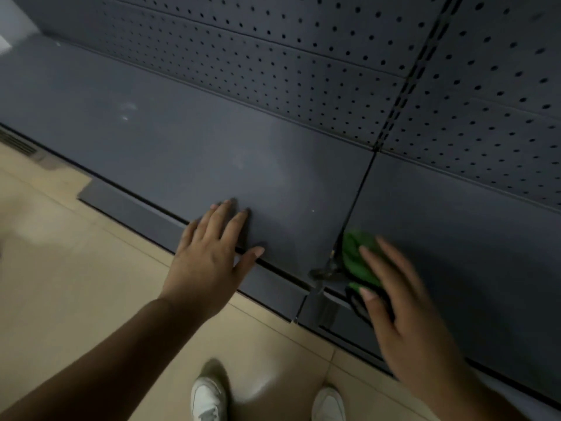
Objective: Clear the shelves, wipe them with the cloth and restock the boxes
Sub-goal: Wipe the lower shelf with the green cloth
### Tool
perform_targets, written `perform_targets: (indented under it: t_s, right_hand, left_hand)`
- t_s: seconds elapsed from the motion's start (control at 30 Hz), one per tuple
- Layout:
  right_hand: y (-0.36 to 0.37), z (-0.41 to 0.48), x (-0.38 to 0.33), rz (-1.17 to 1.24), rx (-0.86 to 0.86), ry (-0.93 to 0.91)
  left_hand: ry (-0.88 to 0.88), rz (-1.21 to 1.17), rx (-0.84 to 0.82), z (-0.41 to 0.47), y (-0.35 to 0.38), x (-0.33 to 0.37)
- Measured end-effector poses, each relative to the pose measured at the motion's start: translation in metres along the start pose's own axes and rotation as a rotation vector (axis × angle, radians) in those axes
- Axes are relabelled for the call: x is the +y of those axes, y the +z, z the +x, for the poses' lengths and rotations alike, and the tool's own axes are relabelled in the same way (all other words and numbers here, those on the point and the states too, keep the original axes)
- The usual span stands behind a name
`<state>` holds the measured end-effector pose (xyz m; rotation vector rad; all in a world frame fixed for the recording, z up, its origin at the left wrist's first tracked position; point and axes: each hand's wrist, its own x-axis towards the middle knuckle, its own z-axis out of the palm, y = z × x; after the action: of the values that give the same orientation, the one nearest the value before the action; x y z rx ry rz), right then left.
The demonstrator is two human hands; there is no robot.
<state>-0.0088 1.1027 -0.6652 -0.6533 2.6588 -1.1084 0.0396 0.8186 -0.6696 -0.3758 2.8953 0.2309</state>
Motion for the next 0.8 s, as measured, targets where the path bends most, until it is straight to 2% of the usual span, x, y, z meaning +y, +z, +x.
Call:
perform_targets:
  t_s: [0.07,0.2,0.37,0.6,0.8]
  right_hand:
    - [0.021,-0.008,-0.007,-0.043,-0.004,-0.093]
    - [0.056,-0.011,-0.020,-0.174,0.016,-0.149]
    - [0.089,0.017,-0.024,-0.446,-0.140,-0.186]
    - [0.087,0.073,-0.037,-0.562,-0.190,-0.058]
    - [0.070,0.179,-0.023,-0.598,-0.032,0.159]
  left_hand:
    - [-0.009,0.013,0.021,0.007,-0.009,-0.018]
    - [-0.024,0.052,0.043,0.024,-0.018,-0.053]
    - [-0.025,0.061,0.026,0.041,-0.015,-0.083]
    - [0.020,0.109,-0.041,0.044,-0.015,-0.092]
    - [0.055,0.145,-0.071,0.048,-0.016,-0.097]
